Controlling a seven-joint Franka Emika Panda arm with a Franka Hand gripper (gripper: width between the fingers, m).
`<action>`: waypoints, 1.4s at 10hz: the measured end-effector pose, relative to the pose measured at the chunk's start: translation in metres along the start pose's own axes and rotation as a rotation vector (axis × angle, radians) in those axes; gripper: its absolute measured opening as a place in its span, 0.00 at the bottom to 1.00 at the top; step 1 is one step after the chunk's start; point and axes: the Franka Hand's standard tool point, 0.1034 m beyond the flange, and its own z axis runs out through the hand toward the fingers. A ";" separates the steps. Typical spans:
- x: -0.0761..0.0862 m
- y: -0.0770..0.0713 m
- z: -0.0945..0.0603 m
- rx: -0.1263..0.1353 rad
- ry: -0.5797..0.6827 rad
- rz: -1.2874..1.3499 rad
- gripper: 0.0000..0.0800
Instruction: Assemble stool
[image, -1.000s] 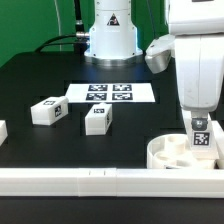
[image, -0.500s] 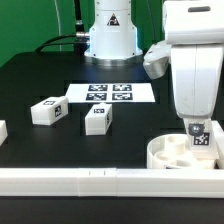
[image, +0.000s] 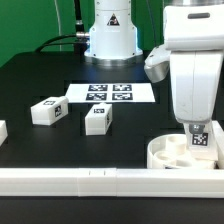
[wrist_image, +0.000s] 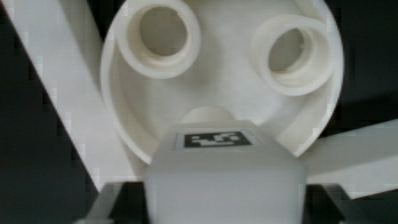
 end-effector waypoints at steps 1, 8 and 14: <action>0.000 0.000 0.000 0.001 0.001 0.052 0.42; 0.004 -0.002 0.000 0.002 0.002 0.622 0.43; 0.008 -0.003 0.000 0.001 0.007 1.099 0.43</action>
Offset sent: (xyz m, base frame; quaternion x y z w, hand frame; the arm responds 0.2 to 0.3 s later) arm 0.0000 0.0000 0.0000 0.0000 0.0000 0.1296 0.9916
